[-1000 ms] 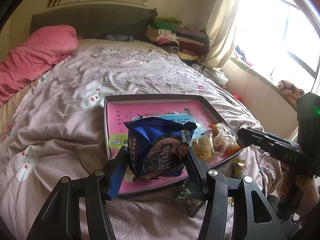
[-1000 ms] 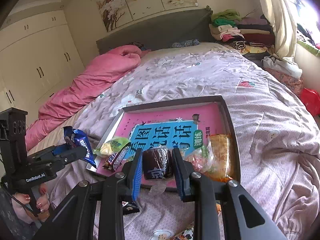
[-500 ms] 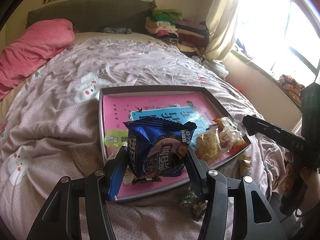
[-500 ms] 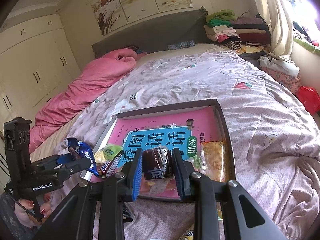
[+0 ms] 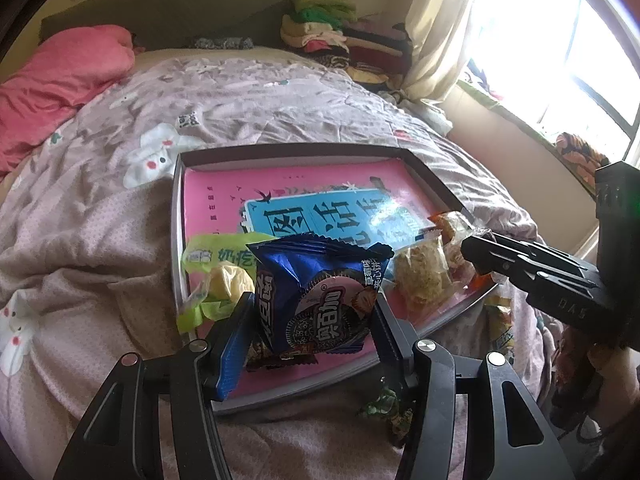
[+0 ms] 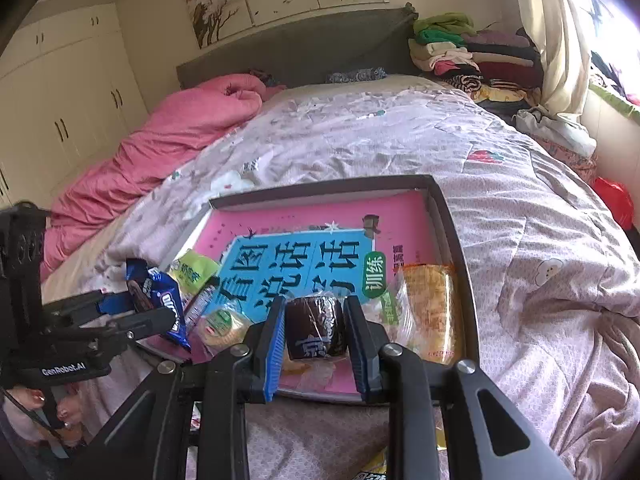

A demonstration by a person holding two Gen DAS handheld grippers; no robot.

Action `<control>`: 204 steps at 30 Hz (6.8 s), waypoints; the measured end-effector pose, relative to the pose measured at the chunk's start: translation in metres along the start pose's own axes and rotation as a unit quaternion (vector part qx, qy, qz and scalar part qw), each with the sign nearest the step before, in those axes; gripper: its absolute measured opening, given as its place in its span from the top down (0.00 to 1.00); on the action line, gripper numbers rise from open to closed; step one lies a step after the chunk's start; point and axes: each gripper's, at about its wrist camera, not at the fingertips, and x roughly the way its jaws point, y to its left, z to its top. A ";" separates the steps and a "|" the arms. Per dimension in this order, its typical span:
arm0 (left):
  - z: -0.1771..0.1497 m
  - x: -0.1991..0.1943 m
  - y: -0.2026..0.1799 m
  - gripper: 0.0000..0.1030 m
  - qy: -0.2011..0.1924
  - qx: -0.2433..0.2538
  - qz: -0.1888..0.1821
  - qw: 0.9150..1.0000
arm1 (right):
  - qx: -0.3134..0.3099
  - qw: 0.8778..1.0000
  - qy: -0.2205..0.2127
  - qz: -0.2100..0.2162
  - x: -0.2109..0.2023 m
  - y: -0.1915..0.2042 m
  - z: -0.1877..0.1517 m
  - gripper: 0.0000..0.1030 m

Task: Organize snacks
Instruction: 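Carry the Oreo bag with the left tool while the right tool carries the chocolate over the tray, then lower and release the Oreo bag in the tray while the right tool releases the chocolate, then grasp the green pea snack bag with the left tool while the right tool grasps the yellow ice-cream bag, then carry the green bag with the left tool while the right tool carries the yellow bag over the tray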

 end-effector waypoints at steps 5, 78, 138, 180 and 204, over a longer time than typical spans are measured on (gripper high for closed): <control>-0.001 0.007 0.000 0.44 0.013 0.001 -0.004 1.000 | -0.021 1.000 0.003 -0.017 0.007 0.005 -0.004 0.72; -0.007 -0.047 0.006 0.26 -0.021 -0.035 -0.046 0.998 | 0.013 1.000 -0.022 -0.009 -0.050 -0.006 -0.016 0.50; -0.045 0.014 -0.042 0.65 0.078 -0.044 -0.095 0.992 | 0.101 0.989 0.075 0.079 -0.039 -0.028 -0.074 0.75; 0.012 -0.031 -0.019 0.65 -0.039 -0.022 -0.037 0.998 | 0.037 0.997 -0.044 0.058 -0.037 0.007 0.021 0.75; 0.017 0.014 -0.023 0.66 0.008 -0.011 -0.029 0.999 | 0.052 0.999 -0.006 0.012 0.005 -0.014 0.017 0.75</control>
